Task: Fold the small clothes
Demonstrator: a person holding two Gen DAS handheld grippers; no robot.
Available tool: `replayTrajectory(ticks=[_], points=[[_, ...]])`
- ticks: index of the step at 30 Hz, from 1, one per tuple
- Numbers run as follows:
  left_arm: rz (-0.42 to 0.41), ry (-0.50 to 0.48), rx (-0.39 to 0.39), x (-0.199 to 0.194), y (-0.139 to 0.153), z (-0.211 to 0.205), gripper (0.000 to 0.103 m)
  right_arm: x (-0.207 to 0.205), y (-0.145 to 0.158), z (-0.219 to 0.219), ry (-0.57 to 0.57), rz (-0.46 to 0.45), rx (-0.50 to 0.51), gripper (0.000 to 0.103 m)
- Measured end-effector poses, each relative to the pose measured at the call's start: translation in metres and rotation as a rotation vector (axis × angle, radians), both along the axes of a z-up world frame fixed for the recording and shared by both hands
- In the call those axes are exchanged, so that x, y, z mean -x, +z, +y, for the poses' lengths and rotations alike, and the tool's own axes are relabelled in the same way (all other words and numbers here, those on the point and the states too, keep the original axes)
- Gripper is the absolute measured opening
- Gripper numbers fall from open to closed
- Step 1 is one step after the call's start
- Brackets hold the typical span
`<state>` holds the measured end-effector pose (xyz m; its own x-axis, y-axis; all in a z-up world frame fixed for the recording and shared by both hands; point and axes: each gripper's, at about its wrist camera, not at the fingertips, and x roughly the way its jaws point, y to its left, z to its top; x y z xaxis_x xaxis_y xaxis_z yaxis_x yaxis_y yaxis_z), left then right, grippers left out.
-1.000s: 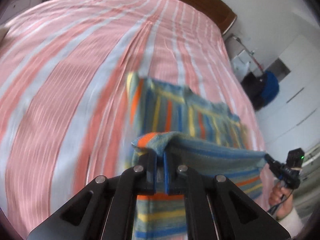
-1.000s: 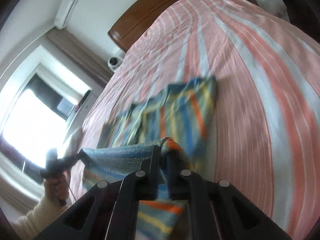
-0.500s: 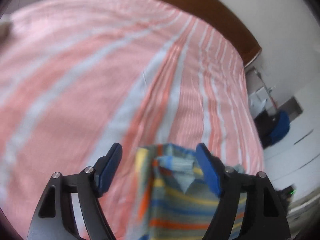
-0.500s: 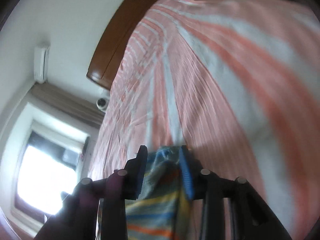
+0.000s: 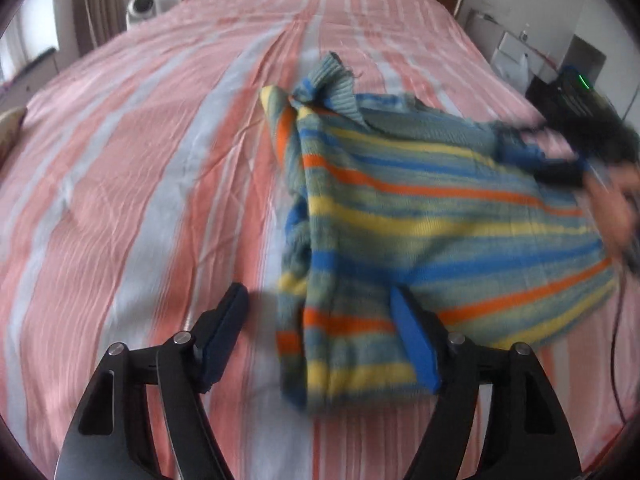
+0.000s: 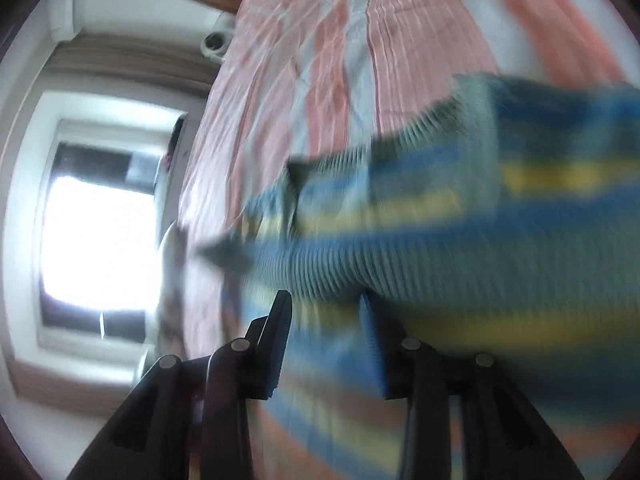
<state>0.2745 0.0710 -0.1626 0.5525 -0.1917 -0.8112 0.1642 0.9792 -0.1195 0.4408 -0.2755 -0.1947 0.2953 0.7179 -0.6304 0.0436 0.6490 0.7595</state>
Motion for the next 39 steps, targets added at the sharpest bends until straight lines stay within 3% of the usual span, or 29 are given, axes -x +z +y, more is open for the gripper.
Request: replayTrajectory(ticks=[2, 4, 6, 8, 12, 16, 19, 22, 24, 26, 29, 32, 35, 39], points=[[-0.020, 0.000, 0.012, 0.006, 0.000, 0.002, 0.078, -0.005, 0.021, -0.003, -0.158, -0.162, -0.030, 0.038], [-0.047, 0.004, 0.052, 0.010, -0.004, 0.006, 0.079, -0.005, 0.045, -0.003, -0.213, -0.263, -0.088, 0.040], [-0.066, 0.004, 0.067, 0.011, -0.007, 0.008, 0.081, -0.001, 0.059, 0.009, -0.153, -0.263, -0.089, 0.043], [-0.090, 0.000, 0.059, 0.013, -0.010, 0.005, 0.084, 0.004, 0.064, 0.035, -0.023, -0.246, -0.039, 0.045], [-0.102, -0.001, 0.061, 0.014, -0.009, 0.005, 0.084, 0.022, 0.047, 0.087, 0.218, -0.187, 0.048, 0.045], [-0.108, -0.004, 0.080, 0.016, -0.009, 0.008, 0.084, 0.042, 0.033, 0.079, 0.294, -0.238, 0.168, 0.045], [-0.116, -0.007, 0.076, 0.015, -0.011, 0.007, 0.086, 0.027, 0.025, 0.007, 0.142, -0.207, 0.230, 0.045], [-0.117, -0.009, 0.064, 0.018, -0.011, 0.005, 0.087, 0.018, 0.019, -0.099, -0.167, -0.149, 0.313, 0.045], [-0.116, -0.010, 0.058, 0.016, -0.012, 0.004, 0.089, 0.032, 0.033, -0.156, -0.323, -0.169, 0.322, 0.047], [-0.110, -0.013, 0.055, 0.015, -0.011, 0.003, 0.091, 0.056, 0.053, -0.182, -0.328, -0.233, 0.287, 0.048], [-0.092, 0.022, -0.032, 0.020, 0.003, -0.003, 0.090, 0.105, 0.068, -0.180, -0.176, -0.284, 0.245, 0.051], [-0.150, -0.018, -0.067, 0.040, 0.029, -0.024, 0.089, 0.179, 0.067, -0.162, -0.059, -0.333, 0.259, 0.056], [-0.199, -0.173, -0.087, 0.064, 0.051, -0.079, 0.090, 0.249, 0.052, -0.159, -0.042, -0.378, 0.327, 0.056], [-0.182, -0.417, -0.115, 0.084, 0.042, -0.179, 0.090, 0.302, 0.032, -0.158, -0.122, -0.376, 0.363, 0.056]])
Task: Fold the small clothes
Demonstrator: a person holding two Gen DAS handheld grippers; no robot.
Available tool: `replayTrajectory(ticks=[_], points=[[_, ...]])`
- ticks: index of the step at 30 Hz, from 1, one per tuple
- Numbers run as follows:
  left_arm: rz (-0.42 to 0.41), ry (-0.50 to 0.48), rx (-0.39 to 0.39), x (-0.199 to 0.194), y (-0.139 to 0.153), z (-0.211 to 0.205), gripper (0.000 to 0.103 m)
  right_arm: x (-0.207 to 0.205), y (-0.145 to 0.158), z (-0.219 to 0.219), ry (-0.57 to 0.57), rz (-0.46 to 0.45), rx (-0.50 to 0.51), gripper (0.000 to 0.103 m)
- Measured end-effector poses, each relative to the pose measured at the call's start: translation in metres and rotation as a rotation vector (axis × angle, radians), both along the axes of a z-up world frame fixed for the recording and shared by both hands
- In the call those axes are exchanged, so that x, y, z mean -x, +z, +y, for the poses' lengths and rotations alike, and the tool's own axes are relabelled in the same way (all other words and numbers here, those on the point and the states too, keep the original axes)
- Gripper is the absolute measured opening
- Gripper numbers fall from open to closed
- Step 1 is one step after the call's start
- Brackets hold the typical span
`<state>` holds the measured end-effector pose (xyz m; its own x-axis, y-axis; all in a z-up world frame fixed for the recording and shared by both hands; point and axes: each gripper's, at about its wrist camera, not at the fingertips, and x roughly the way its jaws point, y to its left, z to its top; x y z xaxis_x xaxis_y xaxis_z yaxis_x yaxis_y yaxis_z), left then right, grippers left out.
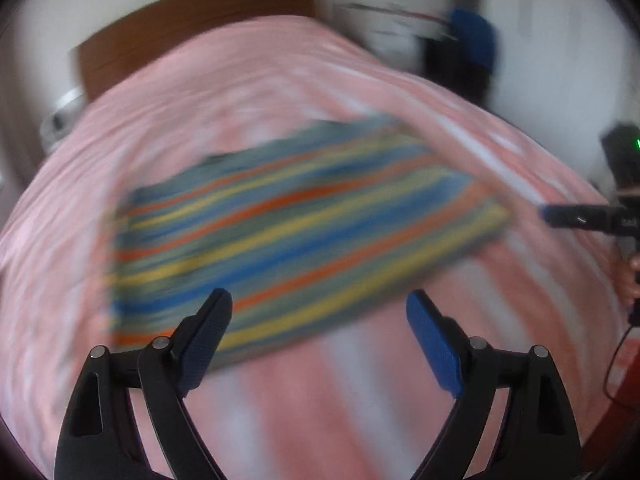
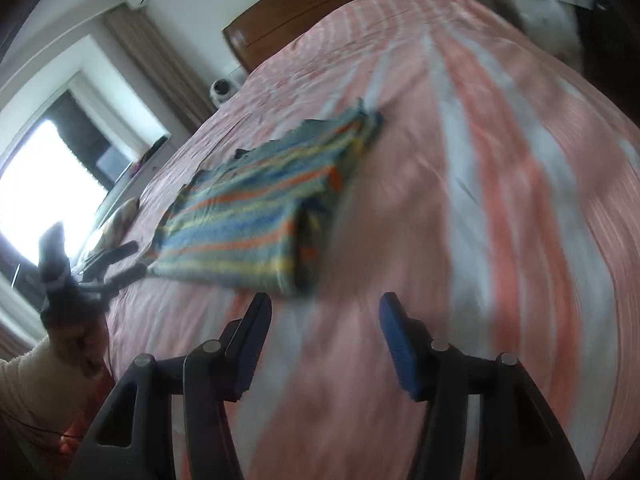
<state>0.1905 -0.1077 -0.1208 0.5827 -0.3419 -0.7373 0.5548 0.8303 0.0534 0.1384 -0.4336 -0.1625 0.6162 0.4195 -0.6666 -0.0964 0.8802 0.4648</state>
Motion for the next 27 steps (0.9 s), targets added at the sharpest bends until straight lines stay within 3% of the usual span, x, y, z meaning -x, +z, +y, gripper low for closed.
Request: replayTrajectory(ticks=[3, 7, 9, 10, 11, 16, 19, 21, 22, 24, 27], points=[[-0.002, -0.156, -0.093, 0.004, -0.025, -0.082, 0.090, 0.014, -0.008, -0.011, -0.071, -0.011, -0.085, 0.056], [-0.075, -0.199, -0.175, -0.008, -0.043, -0.147, 0.088, 0.007, 0.001, -0.013, -0.081, -0.015, -0.069, 0.056], [-0.086, -0.212, -0.178, -0.010, -0.045, -0.163, 0.055, -0.010, 0.010, -0.018, -0.067, -0.020, -0.064, 0.056], [-0.094, -0.212, -0.195, -0.011, -0.048, -0.169, 0.016, -0.021, 0.013, -0.021, -0.064, -0.019, -0.068, 0.056], [-0.117, -0.183, -0.225, -0.012, -0.050, -0.171, 0.008, -0.038, 0.016, -0.026, -0.063, -0.016, -0.081, 0.056], [-0.073, -0.134, -0.093, -0.015, -0.040, -0.145, 0.006, -0.147, -0.001, -0.040, -0.036, 0.082, -0.218, 0.056], [-0.056, -0.127, -0.059, -0.015, -0.038, -0.141, 0.006, -0.214, -0.026, -0.026, -0.023, 0.187, -0.344, 0.056], [-0.039, -0.120, -0.030, -0.019, -0.036, -0.142, 0.006, -0.242, -0.034, -0.006, 0.000, 0.217, -0.318, 0.047], [-0.023, -0.104, 0.009, -0.019, -0.032, -0.133, 0.006, -0.254, -0.035, 0.007, -0.004, 0.234, -0.235, 0.018], [-0.001, -0.059, 0.089, -0.023, -0.019, -0.111, 0.005, -0.262, -0.026, 0.027, -0.018, 0.227, -0.142, 0.014], [0.046, 0.062, 0.245, -0.029, 0.005, -0.046, 0.005, -0.259, 0.011, 0.060, 0.047, 0.131, -0.143, 0.014]])
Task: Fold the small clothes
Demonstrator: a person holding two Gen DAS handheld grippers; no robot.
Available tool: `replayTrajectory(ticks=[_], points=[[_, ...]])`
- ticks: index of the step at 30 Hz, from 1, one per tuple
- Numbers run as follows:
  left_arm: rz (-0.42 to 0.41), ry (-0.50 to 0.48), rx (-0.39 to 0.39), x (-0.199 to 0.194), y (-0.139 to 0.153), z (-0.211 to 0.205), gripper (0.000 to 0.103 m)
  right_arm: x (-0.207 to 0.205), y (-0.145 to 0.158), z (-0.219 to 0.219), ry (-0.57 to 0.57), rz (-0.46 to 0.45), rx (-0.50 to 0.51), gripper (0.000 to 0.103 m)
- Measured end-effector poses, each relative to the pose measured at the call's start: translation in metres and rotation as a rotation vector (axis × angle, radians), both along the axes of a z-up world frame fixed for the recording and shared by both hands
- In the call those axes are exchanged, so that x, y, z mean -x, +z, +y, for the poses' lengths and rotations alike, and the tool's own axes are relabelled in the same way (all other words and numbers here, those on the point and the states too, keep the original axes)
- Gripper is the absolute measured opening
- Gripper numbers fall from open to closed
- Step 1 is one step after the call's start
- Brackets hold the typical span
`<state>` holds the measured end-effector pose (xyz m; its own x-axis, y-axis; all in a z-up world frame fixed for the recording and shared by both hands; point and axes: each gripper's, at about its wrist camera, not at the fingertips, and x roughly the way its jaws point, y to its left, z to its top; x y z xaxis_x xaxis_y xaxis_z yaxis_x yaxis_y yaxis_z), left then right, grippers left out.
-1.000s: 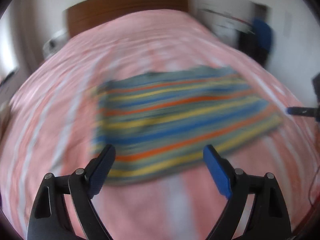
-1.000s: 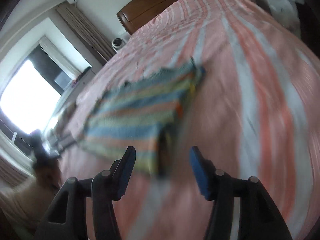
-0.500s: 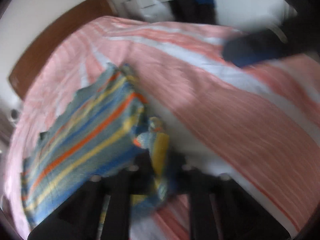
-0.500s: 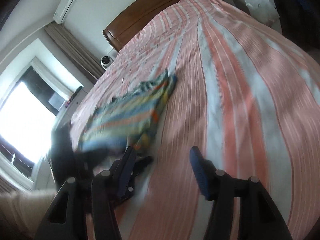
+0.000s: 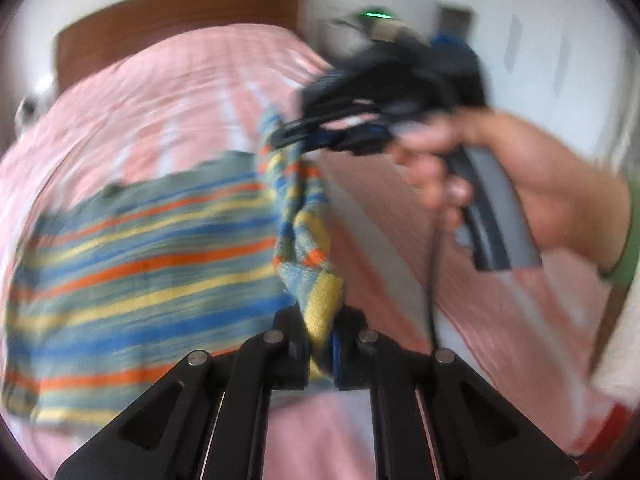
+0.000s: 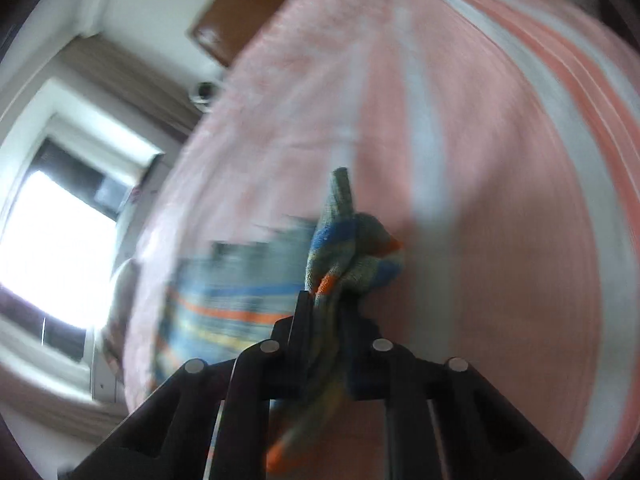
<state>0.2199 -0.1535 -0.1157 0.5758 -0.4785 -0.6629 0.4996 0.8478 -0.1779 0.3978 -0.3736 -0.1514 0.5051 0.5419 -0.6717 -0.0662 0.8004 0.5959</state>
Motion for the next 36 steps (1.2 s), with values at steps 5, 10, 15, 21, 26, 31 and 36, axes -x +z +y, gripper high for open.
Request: replayTrajectory(ticks=[5, 10, 15, 21, 26, 31, 36], points=[[0.081, 0.196, 0.126, -0.010, 0.011, 0.107, 0.005, -0.017, 0.045, 0.095, 0.147, -0.077, -0.018, 0.014], [0.130, 0.359, 0.129, -0.012, -0.004, 0.183, 0.005, -0.042, 0.032, 0.201, 0.249, -0.059, -0.001, 0.014], [0.192, 0.449, 0.105, -0.014, -0.027, 0.219, 0.009, -0.063, -0.001, 0.289, 0.315, -0.017, 0.041, 0.014], [0.180, 0.486, 0.069, 0.009, -0.025, 0.236, 0.071, -0.057, -0.012, 0.306, 0.291, -0.030, -0.124, 0.041], [0.159, 0.496, 0.128, 0.011, -0.016, 0.242, 0.073, -0.010, 0.025, 0.284, 0.383, -0.132, -0.011, 0.041], [0.287, 0.634, 0.030, -0.005, -0.044, 0.261, 0.028, 0.083, 0.013, 0.272, 0.584, -0.173, 0.262, 0.041], [0.308, 0.682, 0.012, 0.010, -0.038, 0.278, 0.022, 0.150, -0.025, 0.237, 0.490, -0.149, 0.482, 0.041]])
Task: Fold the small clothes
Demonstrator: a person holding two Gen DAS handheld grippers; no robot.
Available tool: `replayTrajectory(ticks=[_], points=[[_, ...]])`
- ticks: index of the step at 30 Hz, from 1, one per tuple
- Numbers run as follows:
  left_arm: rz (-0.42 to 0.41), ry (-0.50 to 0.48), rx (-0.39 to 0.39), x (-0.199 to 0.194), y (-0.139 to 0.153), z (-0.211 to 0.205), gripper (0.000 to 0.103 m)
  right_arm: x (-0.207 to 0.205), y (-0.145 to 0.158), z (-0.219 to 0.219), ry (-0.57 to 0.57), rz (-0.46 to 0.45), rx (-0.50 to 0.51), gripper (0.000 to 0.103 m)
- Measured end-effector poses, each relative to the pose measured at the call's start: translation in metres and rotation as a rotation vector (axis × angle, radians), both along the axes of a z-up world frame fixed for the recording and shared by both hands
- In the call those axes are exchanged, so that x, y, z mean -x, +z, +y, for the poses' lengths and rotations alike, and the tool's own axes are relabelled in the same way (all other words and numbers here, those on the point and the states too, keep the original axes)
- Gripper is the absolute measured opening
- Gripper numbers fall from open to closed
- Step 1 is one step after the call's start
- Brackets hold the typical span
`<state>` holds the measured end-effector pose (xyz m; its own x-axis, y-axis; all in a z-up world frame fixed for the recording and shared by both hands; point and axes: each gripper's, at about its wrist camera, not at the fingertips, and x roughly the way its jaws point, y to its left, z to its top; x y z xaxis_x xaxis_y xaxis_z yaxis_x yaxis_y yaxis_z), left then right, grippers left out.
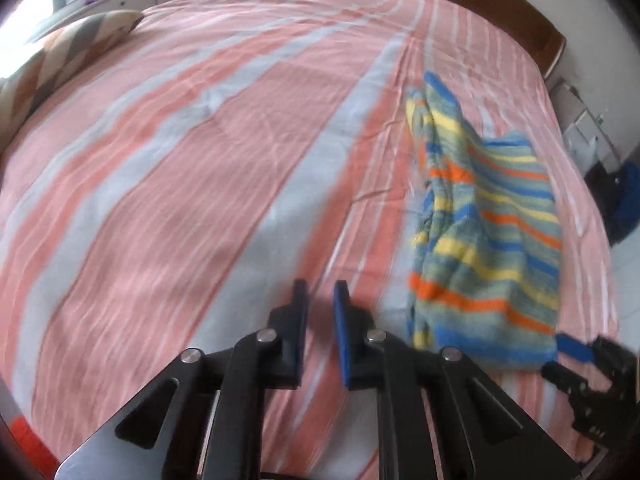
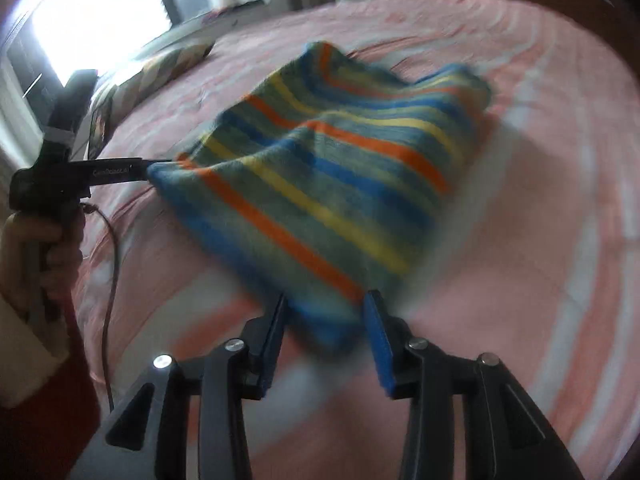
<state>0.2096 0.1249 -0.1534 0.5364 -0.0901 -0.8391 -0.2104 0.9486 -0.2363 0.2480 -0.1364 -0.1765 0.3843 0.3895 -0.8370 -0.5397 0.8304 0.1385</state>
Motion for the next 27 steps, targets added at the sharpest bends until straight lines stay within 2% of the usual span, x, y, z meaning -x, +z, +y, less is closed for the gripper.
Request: replayTrajectory(ticks=[2, 4, 5, 7, 9, 10, 11, 13, 14, 16, 17, 19, 20, 23, 27], points=[[-0.034, 0.005, 0.031, 0.009, 0.012, 0.004, 0.052, 0.014, 0.010, -0.014, -0.064, -0.013, -0.065, 0.043], [-0.085, -0.034, 0.061, 0.000, 0.018, 0.002, 0.064, 0.024, 0.018, -0.029, -0.124, -0.054, -0.132, 0.049], [-0.104, -0.068, 0.083, -0.017, 0.023, -0.006, 0.069, 0.030, 0.018, -0.036, -0.155, -0.064, -0.158, 0.050], [-0.133, -0.180, 0.155, -0.038, 0.031, -0.022, 0.078, 0.034, 0.016, -0.044, -0.213, -0.055, -0.193, 0.050], [-0.111, -0.246, 0.135, -0.069, 0.030, -0.039, 0.080, 0.042, 0.009, -0.054, -0.276, -0.031, -0.232, 0.050], [-0.093, -0.258, 0.085, -0.086, 0.026, -0.047, 0.080, 0.048, 0.006, -0.059, -0.293, -0.026, -0.246, 0.050], [-0.068, -0.263, 0.033, -0.101, 0.021, -0.051, 0.074, 0.055, 0.005, -0.060, -0.302, -0.026, -0.253, 0.050], [0.023, -0.209, -0.153, -0.129, 0.001, -0.054, 0.062, 0.067, 0.002, -0.063, -0.313, -0.027, -0.249, 0.050], [0.036, -0.176, -0.168, -0.133, -0.003, -0.047, 0.062, 0.074, 0.000, -0.065, -0.320, -0.027, -0.242, 0.050], [0.047, -0.074, -0.106, -0.130, -0.003, -0.025, 0.062, 0.084, -0.003, -0.072, -0.329, -0.026, -0.228, 0.050], [0.038, -0.054, -0.086, -0.124, 0.001, -0.020, 0.061, 0.092, -0.001, -0.076, -0.331, -0.032, -0.218, 0.050], [-0.005, -0.070, -0.088, -0.102, 0.015, -0.014, 0.065, 0.098, 0.002, -0.081, -0.332, -0.048, -0.203, 0.050], [-0.018, -0.084, -0.098, -0.095, 0.019, -0.015, 0.071, 0.101, 0.004, -0.082, -0.337, -0.060, -0.197, 0.053], [-0.079, -0.118, -0.174, -0.065, 0.036, -0.022, 0.083, 0.102, 0.007, -0.082, -0.354, -0.081, -0.198, 0.055], [-0.126, -0.137, -0.241, -0.044, 0.054, -0.027, 0.085, 0.101, 0.016, -0.075, -0.359, -0.099, -0.214, 0.061]])
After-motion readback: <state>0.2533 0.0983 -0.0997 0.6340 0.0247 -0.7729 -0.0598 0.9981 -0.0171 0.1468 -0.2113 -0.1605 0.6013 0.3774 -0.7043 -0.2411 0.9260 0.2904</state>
